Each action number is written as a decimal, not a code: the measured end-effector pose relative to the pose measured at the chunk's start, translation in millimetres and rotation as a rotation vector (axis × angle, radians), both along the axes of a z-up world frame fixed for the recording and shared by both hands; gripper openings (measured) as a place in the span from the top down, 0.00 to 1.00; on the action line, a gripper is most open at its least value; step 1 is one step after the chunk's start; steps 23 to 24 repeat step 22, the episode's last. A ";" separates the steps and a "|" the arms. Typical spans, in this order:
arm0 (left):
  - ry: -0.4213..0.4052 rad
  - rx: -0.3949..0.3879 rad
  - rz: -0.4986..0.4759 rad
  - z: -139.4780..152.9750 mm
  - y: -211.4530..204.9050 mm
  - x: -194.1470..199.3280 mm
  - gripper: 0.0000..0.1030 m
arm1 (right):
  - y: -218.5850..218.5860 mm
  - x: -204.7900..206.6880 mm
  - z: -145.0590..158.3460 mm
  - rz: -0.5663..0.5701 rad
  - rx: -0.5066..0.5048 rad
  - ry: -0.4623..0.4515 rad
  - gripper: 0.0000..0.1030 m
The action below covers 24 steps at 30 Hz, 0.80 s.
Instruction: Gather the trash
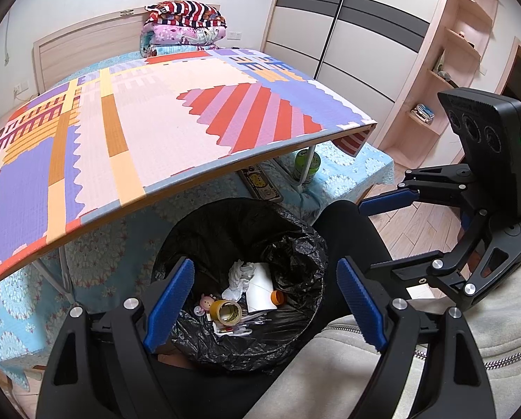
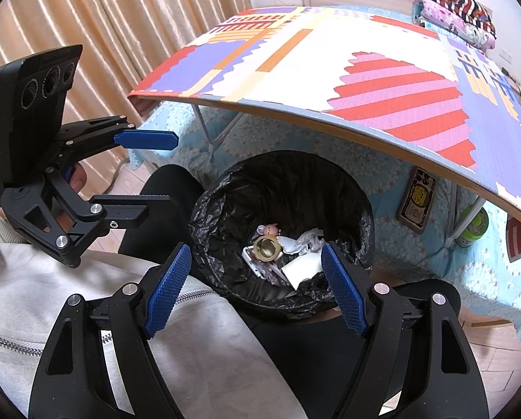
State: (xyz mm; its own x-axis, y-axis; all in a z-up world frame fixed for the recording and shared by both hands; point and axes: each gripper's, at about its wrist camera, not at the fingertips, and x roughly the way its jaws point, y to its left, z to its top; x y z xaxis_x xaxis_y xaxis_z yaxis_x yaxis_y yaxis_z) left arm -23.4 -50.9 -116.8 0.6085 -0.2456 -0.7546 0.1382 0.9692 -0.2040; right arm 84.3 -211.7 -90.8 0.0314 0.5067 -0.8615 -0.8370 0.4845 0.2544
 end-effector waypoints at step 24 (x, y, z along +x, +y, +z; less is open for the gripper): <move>-0.002 -0.005 -0.005 2.9 -0.6 1.0 0.22 | 1.8 0.0 0.0 0.000 0.000 -0.001 0.26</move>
